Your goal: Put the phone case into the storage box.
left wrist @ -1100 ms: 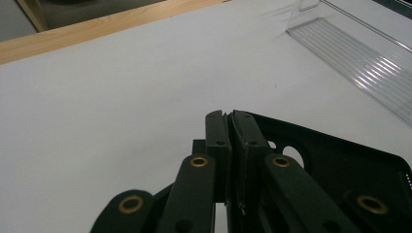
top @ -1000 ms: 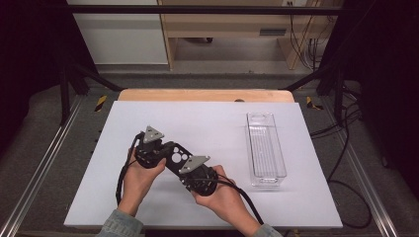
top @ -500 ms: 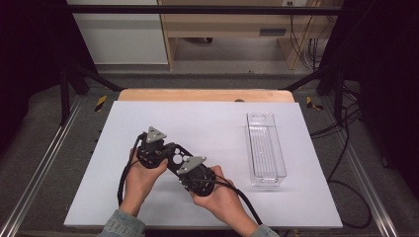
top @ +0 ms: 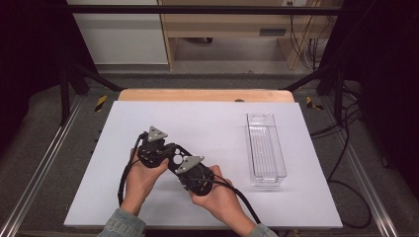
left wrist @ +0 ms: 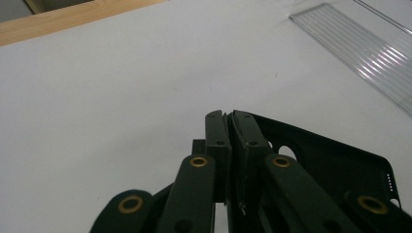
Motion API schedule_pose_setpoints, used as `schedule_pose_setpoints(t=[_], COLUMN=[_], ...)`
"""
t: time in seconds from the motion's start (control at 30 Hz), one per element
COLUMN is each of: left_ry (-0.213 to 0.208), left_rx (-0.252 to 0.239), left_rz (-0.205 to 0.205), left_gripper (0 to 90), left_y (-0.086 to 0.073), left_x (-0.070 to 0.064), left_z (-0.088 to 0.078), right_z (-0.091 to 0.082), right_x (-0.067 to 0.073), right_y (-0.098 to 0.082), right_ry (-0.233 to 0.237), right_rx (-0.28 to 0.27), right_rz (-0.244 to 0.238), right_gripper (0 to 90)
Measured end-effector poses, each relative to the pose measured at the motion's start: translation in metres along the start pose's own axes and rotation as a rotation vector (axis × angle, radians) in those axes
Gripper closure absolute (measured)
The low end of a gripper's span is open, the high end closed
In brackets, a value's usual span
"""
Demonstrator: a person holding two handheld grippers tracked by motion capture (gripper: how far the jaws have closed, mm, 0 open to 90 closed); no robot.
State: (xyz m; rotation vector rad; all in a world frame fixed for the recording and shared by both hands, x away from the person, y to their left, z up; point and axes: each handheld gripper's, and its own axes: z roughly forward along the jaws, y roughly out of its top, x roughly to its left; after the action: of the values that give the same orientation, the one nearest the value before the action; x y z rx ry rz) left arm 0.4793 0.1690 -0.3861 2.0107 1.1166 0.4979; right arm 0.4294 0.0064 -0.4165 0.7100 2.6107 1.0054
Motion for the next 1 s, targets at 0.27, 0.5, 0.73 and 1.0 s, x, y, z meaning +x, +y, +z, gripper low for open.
schedule_pose_setpoints(t=[0.27,0.5,0.73,1.0], left_ry=[-0.001,-0.016,-0.022,-0.004], left_rx=[0.000,-0.012,-0.043,-0.163], left_rz=[0.004,-0.005,-0.003,-0.038], left_gripper=[86.0,84.2,69.5,51.3], left_y=[-0.001,-0.001,-0.001,0.002], left_x=[0.001,0.002,-0.001,0.003], left_z=[-0.001,-0.002,-0.005,-0.023], right_z=[0.001,0.000,0.000,-0.005], right_x=[0.000,-0.002,-0.005,-0.016], right_y=[0.001,-0.001,-0.004,-0.003], right_ry=[0.016,0.042,0.053,0.030], right_rx=[-0.003,-0.027,-0.067,-0.122], right_rz=[-0.008,-0.008,0.012,0.047], right_gripper=[88.2,88.5,88.7,88.7])
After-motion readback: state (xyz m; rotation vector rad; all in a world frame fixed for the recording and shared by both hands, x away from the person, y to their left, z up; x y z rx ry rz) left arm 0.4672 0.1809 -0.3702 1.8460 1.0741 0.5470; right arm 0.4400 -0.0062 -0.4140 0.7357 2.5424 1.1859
